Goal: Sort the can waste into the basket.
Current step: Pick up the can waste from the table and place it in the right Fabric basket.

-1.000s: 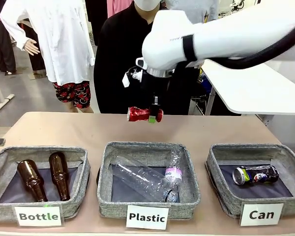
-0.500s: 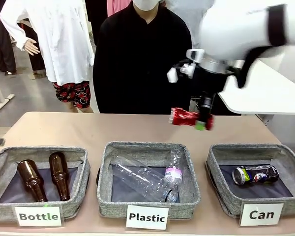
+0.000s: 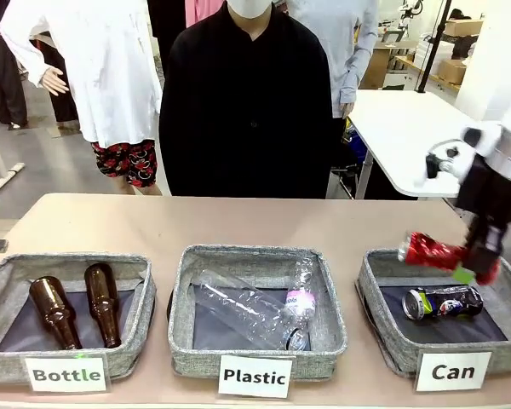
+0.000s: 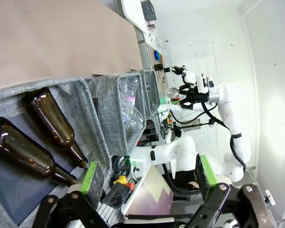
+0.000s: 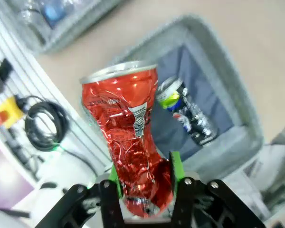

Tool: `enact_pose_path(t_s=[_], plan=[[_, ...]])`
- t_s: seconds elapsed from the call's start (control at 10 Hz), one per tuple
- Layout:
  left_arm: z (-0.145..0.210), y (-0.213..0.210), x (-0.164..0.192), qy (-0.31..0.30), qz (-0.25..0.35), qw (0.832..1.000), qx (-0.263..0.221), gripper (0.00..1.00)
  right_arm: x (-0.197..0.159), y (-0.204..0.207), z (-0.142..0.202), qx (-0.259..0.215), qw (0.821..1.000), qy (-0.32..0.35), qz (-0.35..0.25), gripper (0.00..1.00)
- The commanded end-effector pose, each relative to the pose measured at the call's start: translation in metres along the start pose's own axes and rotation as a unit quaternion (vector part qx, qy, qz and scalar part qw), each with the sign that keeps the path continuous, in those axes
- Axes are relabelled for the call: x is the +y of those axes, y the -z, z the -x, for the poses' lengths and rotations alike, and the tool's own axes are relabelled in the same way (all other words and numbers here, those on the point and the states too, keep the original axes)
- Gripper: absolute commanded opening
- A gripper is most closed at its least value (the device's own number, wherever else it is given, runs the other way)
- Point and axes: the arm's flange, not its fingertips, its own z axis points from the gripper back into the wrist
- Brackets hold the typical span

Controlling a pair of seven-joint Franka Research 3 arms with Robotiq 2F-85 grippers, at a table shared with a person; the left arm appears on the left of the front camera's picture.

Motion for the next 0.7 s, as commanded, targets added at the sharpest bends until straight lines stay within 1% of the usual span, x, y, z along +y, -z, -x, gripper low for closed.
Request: enact_pose_path(t_s=[0.0,0.1,0.2,0.3,0.4,0.6], plan=[[-0.0001,-0.0017,-0.0027,0.000,0.005,1.000,0.002,1.00,0.0098,0.0135,0.0110,-0.015,0.999,0.044,0.023,0.00],[-0.0001,-0.0017,-0.0027,0.000,0.005,1.000,0.002,1.00,0.0107,0.0142,0.0148,-0.026,0.998,0.041,0.029,0.00],[-0.0001,-0.0017,-0.0027,0.000,0.005,1.000,0.002,1.00,0.0103,0.0140,0.0148,-0.024,0.998,0.039,0.031,0.00],[-0.0001,-0.0017,-0.0027,0.000,0.005,1.000,0.002,1.00,0.0097,0.0157,0.0124,-0.024,0.998,0.041,0.035,0.72],[-0.0001,-0.0017,-0.0027,0.000,0.005,1.000,0.002,1.00,0.0083,0.0173,0.0123,-0.032,0.998,0.033,0.045,1.00],[-0.0001,-0.0017,-0.0027,0.000,0.005,1.000,0.002,1.00,0.0095,0.0207,0.0145,-0.036,0.997,0.038,0.055,1.00]])
